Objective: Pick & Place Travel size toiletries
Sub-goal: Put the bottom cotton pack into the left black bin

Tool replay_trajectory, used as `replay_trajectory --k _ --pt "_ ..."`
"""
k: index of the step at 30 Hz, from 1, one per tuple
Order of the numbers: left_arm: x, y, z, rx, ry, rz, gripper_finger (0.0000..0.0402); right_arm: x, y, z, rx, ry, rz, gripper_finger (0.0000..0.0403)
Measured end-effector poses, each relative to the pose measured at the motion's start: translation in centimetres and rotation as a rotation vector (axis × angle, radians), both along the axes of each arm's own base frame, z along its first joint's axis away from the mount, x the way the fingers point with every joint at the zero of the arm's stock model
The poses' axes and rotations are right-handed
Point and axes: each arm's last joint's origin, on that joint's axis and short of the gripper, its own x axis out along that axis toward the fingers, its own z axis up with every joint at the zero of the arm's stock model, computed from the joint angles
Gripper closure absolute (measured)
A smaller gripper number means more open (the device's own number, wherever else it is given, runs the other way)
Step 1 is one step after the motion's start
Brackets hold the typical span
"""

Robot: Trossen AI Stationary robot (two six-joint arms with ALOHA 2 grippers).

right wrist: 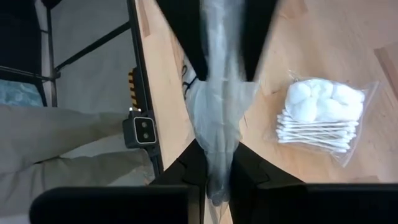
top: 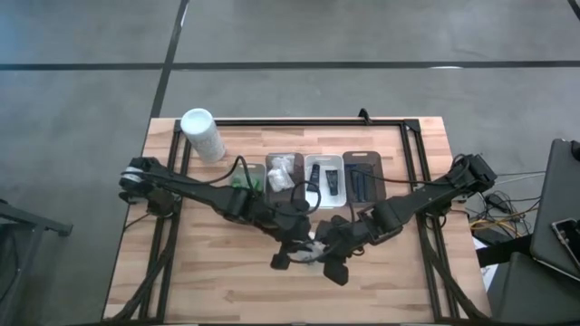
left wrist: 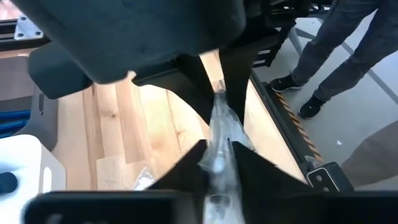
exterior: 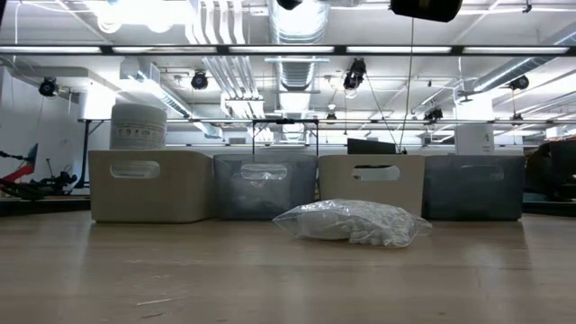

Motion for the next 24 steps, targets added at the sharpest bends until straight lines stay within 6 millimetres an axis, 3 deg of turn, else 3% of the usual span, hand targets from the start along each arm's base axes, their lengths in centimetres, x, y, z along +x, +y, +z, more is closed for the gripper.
replay_trajectory --k 4,17,24 --pt "0.0 0.0 0.0 0.000 0.003 -0.004 0.0384 -0.1 0.0 0.1 0.007 0.002 -0.009 0.0360" --pt "-0.7 0.3 -0.6 0.053 0.090 0.055 0.0383 -2.4 0.2 2.0 -0.010 -0.020 -0.149 0.0218" --pt "-1.8 0.9 1.0 0.027 0.065 0.132 0.0383 -5.0 1.1 2.7 -0.118 -0.036 -0.278 0.0157"
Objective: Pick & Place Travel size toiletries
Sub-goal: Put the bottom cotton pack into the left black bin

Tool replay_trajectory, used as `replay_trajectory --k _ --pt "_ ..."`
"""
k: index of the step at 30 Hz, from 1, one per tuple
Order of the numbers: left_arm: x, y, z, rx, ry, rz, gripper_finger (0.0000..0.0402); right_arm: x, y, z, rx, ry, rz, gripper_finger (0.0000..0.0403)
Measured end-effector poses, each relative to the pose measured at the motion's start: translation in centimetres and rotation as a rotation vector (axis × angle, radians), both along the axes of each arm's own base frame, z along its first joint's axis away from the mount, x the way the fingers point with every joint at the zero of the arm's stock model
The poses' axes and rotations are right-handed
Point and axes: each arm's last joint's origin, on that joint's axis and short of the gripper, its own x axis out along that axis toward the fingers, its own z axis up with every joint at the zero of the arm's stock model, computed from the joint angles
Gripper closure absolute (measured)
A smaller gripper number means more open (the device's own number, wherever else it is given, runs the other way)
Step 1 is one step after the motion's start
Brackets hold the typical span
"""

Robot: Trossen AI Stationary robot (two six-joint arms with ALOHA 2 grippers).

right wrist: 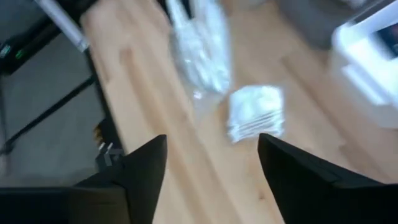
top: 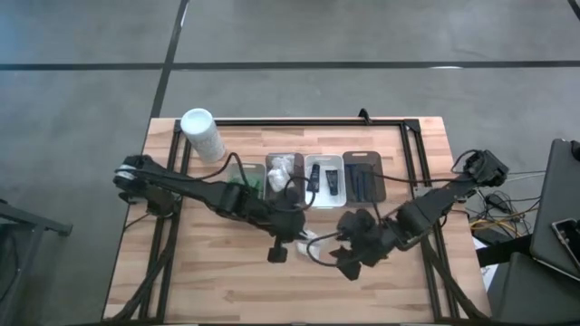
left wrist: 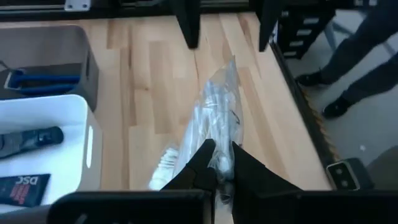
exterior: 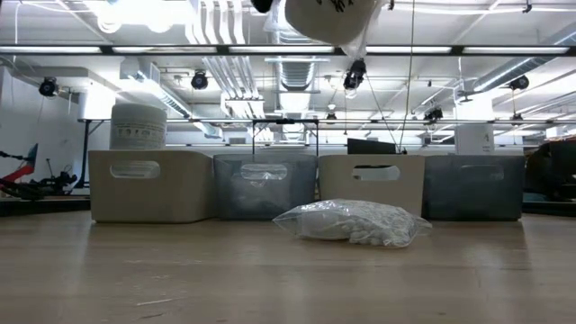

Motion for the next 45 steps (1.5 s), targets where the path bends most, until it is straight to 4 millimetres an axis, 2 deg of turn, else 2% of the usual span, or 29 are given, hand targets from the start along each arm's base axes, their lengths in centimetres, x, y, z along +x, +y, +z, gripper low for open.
replay_trajectory --k 7,12,17,21,25,32,38,45 --pt "-3.1 0.8 1.6 -0.141 -0.112 0.092 0.0384 -3.0 2.1 1.0 -0.198 -0.203 -0.180 0.0119" --pt "-6.7 2.1 3.1 -0.315 -0.405 0.168 0.0384 -3.9 2.8 1.6 -0.328 -0.362 -0.286 0.0105" --pt "-10.3 3.4 3.5 -0.491 -0.769 0.209 0.0384 -2.9 2.7 2.3 -0.432 -0.449 -0.310 0.0101" --pt "-12.0 4.0 2.7 -0.569 -0.925 0.244 0.0384 -1.1 2.1 4.0 -0.502 -0.530 -0.293 0.0111" --pt "-12.6 4.2 2.3 -0.624 -1.049 0.230 0.0384 0.7 1.3 6.0 -0.558 -0.605 -0.236 0.0125" --pt "-12.5 4.2 2.1 -0.626 -1.085 0.223 0.0383 2.7 -0.8 8.2 -0.578 -0.707 -0.139 0.0123" --pt "-12.6 4.3 2.6 -0.599 -1.109 0.241 0.0384 3.1 -1.5 8.7 -0.582 -0.718 -0.100 0.0092" --pt "-11.5 4.1 1.8 -0.608 -1.069 0.255 0.0384 3.7 -2.5 8.8 -0.572 -0.719 -0.111 0.0074"
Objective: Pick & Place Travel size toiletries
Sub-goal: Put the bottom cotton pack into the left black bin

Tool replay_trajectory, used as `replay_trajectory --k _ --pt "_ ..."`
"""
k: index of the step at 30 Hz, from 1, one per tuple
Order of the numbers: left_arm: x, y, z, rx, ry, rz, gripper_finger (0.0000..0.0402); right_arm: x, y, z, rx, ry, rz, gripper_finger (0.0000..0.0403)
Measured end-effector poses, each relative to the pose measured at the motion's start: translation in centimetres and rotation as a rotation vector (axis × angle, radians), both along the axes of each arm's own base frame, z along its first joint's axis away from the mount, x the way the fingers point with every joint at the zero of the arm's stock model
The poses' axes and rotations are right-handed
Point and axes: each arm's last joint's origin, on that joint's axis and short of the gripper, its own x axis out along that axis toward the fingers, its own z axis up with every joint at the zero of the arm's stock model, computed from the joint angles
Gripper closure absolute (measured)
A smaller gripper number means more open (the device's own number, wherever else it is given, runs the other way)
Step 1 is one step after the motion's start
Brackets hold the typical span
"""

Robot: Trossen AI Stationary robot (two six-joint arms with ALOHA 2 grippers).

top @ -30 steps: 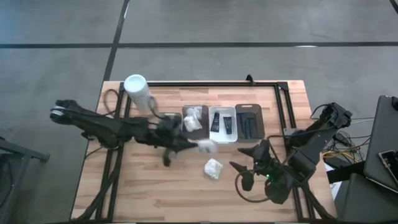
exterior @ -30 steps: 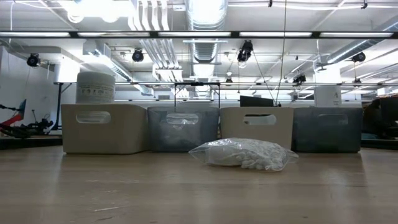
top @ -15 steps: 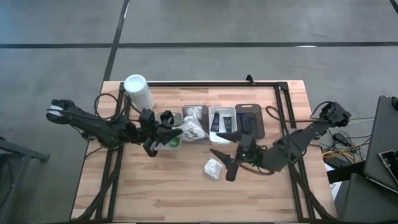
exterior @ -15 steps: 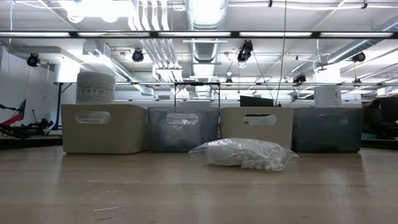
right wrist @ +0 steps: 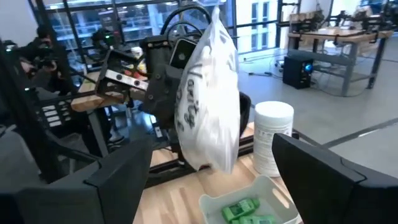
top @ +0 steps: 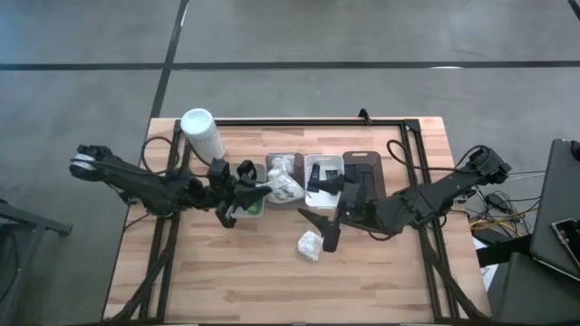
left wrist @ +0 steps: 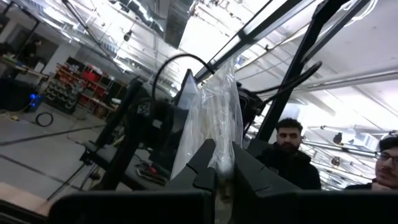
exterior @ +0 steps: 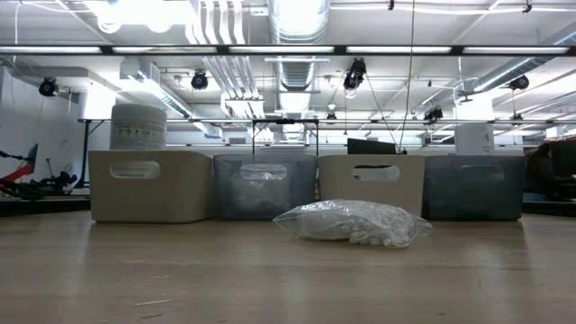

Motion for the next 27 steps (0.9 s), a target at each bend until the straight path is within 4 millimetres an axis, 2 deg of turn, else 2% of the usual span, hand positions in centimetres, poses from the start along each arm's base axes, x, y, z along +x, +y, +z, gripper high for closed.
replay_trajectory --k 4,9,22,27 --pt "0.9 -0.3 -0.1 0.001 0.003 -0.011 0.0384 0.2 -0.3 0.0 0.001 0.002 0.011 0.0081" --pt "1.2 -0.4 0.3 0.005 -0.010 -0.007 0.0384 0.2 -0.3 -0.1 -0.004 0.012 0.013 0.0111" --pt "1.4 -0.4 -0.1 0.029 0.037 -0.003 0.0383 0.0 -0.5 -0.1 -0.009 0.026 0.007 0.0226" --pt "1.4 -0.3 -0.2 0.041 0.045 0.012 0.0381 0.0 -0.8 -0.3 -0.022 0.053 -0.004 0.0291"
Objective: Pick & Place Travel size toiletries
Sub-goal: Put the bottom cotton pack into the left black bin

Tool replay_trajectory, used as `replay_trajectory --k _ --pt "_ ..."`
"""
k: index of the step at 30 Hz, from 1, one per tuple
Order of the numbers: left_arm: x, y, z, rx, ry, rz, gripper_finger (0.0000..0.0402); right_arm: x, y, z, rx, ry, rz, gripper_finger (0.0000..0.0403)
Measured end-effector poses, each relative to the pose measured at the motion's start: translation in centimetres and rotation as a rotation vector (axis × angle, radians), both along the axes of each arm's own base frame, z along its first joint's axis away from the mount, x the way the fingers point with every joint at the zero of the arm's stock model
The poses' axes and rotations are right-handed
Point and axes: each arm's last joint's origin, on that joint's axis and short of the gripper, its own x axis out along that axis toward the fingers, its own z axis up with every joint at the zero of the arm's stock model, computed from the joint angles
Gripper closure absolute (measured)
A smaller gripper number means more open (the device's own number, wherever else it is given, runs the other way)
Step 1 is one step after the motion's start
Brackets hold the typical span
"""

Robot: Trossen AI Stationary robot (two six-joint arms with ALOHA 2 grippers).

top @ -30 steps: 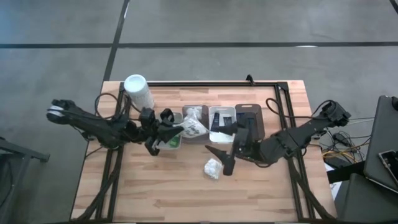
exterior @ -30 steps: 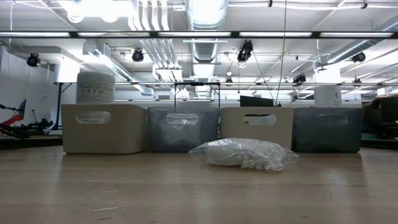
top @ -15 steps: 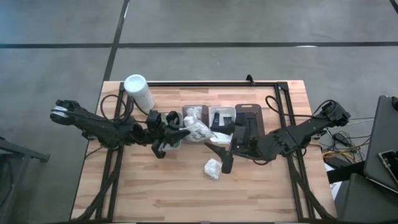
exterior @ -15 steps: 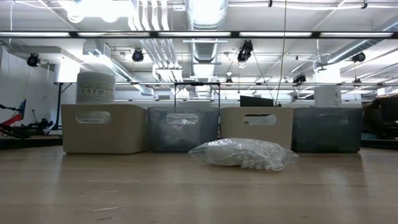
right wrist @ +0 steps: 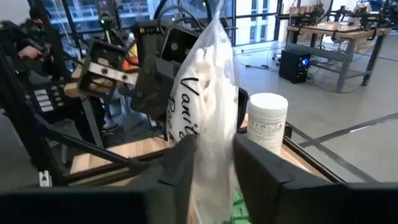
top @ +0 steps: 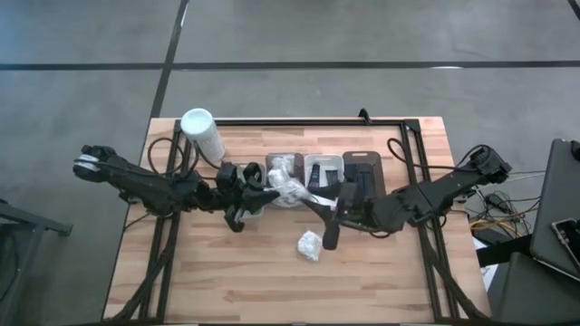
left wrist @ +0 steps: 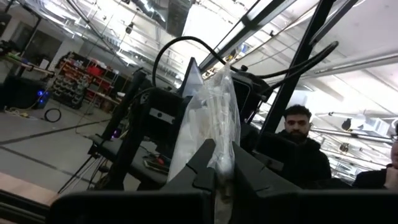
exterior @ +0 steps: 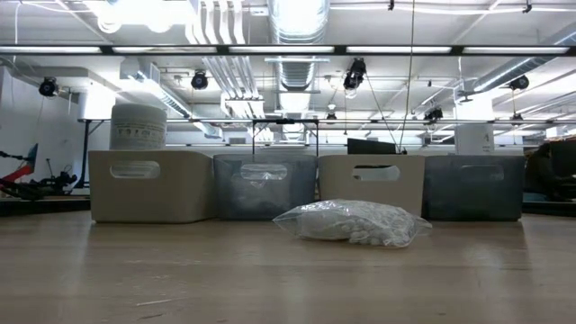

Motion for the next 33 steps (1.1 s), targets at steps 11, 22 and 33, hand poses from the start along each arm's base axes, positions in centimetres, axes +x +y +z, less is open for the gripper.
replay_trajectory --k 11,22,33 --pt "0.4 0.1 -0.9 0.043 0.107 0.061 0.0324 0.0 -0.3 -0.5 -0.022 0.049 -0.012 0.0393" --pt "-0.1 0.2 -2.4 0.023 0.339 0.060 0.0181 -1.3 -1.4 -2.6 0.065 0.241 -0.089 0.0394" --pt "-5.4 2.5 -2.5 0.124 0.644 0.374 0.0120 -0.5 -4.7 -5.4 0.210 0.498 -0.075 0.0394"
